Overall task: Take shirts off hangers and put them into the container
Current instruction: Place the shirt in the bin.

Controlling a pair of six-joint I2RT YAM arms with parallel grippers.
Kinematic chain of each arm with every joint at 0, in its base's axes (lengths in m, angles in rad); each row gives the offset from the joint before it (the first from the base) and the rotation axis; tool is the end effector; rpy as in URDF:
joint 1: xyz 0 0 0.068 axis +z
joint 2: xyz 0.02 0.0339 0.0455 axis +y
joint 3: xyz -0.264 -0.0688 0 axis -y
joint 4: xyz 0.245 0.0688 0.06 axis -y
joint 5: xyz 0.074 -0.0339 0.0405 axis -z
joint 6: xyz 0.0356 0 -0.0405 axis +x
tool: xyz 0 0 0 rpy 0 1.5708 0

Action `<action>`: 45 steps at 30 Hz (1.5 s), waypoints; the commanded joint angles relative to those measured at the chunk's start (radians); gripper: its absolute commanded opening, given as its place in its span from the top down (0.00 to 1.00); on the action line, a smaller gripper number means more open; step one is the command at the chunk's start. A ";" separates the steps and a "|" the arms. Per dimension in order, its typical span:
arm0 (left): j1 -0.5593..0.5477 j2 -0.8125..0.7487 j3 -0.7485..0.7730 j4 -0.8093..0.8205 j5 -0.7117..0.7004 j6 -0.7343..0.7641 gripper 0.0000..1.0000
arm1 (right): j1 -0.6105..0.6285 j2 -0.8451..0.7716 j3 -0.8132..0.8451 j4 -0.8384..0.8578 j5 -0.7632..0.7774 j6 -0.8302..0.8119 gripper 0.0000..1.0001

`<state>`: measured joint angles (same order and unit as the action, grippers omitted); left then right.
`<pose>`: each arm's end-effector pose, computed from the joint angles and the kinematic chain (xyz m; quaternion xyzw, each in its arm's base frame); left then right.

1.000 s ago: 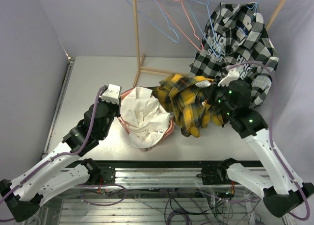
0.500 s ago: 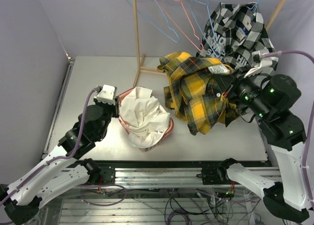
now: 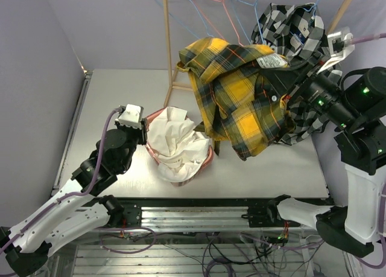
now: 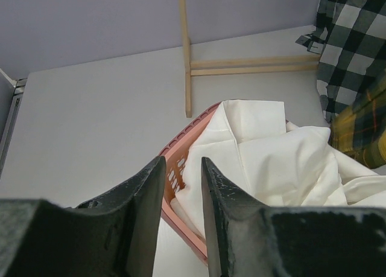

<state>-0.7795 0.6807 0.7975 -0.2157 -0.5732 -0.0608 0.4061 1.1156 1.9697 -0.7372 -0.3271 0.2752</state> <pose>0.1235 -0.0949 0.3575 0.0724 0.7323 -0.0713 0.6734 0.1118 0.0605 0.5873 -0.1643 0.6464 0.3483 0.6587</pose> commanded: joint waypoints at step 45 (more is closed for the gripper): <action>0.013 -0.296 0.056 -0.038 0.023 -0.006 0.51 | 0.395 0.325 -0.529 0.352 0.145 -0.011 1.00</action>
<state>-0.7700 0.3363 0.8062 -0.2020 -0.5808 -0.0612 0.7635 1.4235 1.4734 -0.4686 -0.2699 0.2825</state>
